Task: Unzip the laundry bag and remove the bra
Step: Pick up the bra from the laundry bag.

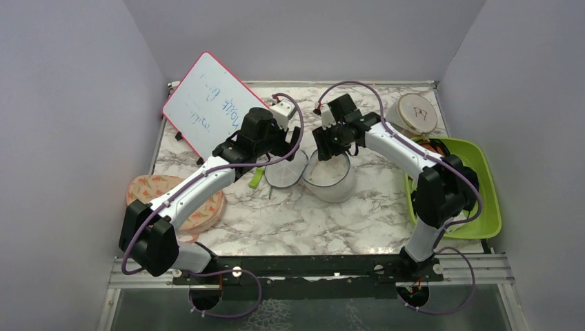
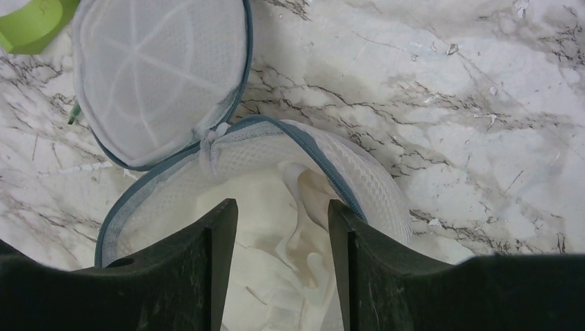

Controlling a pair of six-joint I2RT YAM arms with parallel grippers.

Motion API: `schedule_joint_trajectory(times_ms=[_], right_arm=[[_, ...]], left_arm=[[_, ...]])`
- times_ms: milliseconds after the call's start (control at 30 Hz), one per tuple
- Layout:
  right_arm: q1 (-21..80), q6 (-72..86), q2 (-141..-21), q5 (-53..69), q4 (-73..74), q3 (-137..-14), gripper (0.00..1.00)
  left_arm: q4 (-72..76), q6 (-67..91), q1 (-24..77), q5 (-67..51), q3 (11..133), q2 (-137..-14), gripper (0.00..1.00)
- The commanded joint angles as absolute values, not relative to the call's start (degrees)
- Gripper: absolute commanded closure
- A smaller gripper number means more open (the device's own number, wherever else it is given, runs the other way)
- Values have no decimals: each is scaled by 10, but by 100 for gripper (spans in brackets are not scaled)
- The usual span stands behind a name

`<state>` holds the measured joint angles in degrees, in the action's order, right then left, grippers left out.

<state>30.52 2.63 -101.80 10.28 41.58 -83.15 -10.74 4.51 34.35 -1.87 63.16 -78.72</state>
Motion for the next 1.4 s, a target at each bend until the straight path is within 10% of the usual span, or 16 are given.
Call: schedule_joint_trajectory(times_ms=[0,700,1033,1367], right_arm=[[316,12,-1024,58,430,-843,45],[336,2,-1088,30,391,-839,58],[340,11,-1057,24,376,-820,98],[340,33,-972,107,398,-789,100]], left_arm=[[-92,40,344,-9,627,-772,22],[-91,37,344,-9,626,-775,22],[-91,36,344,-7,625,-776,22],[-91,38,344,-13,625,-778,22]])
